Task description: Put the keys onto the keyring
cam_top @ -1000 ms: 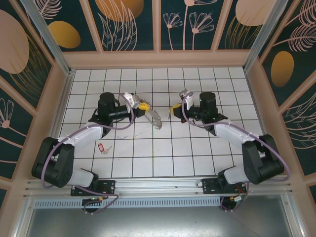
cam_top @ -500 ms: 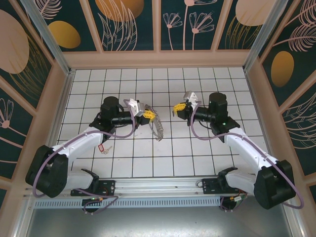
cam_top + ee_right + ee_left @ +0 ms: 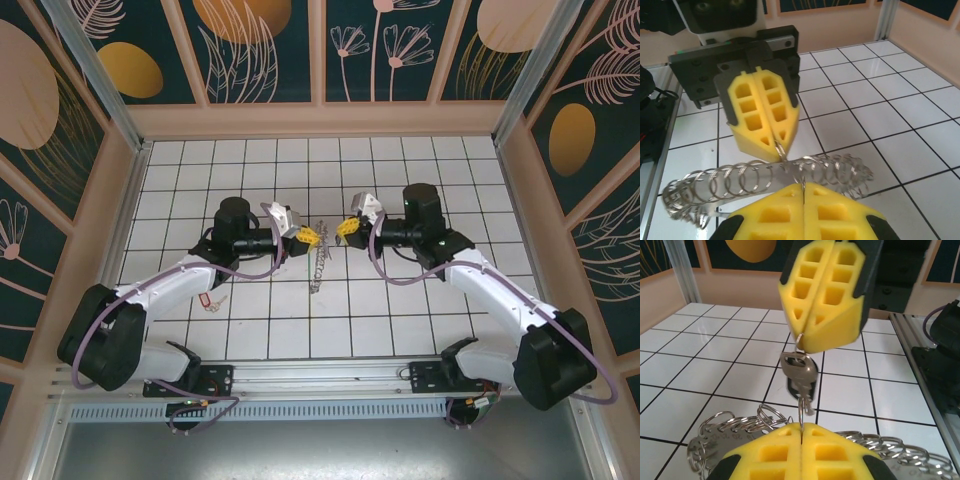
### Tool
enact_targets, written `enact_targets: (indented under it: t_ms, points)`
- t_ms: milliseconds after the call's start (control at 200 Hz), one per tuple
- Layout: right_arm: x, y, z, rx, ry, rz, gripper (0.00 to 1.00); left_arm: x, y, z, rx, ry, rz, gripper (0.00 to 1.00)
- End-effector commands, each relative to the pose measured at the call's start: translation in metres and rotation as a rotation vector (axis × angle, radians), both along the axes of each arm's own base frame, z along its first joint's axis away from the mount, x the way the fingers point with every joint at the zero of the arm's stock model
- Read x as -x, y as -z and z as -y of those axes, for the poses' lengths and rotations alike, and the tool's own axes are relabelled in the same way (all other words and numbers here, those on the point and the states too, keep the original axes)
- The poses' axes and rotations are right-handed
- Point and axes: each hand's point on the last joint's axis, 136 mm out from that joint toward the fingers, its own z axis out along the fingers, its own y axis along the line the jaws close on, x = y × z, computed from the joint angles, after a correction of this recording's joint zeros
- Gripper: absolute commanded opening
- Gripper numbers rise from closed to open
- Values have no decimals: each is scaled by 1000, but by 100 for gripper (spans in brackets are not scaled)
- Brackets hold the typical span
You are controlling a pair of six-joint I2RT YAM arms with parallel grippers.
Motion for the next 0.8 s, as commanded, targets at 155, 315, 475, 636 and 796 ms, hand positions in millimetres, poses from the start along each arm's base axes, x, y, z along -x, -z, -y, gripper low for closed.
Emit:
enact_targets:
  t_ms: [155,315,475,636,796]
  points:
    - [5,-10,-14,1,-68,15,0,-11,-15,6,28,-25,66,0]
    - [6,-9,-22,1,-94,-15,0,-13,-15,6,26,-33,66,0]
    - [-1,-7,-24,6,-76,-10,0,-13,-13,7,23,-35,61,0]
    - [-4,-3,-32,22,-57,11,0,-14,-12,8,22,-31,53,0]
    - [-11,2,-36,38,-20,22,0,-13,-12,8,24,-27,49,0]
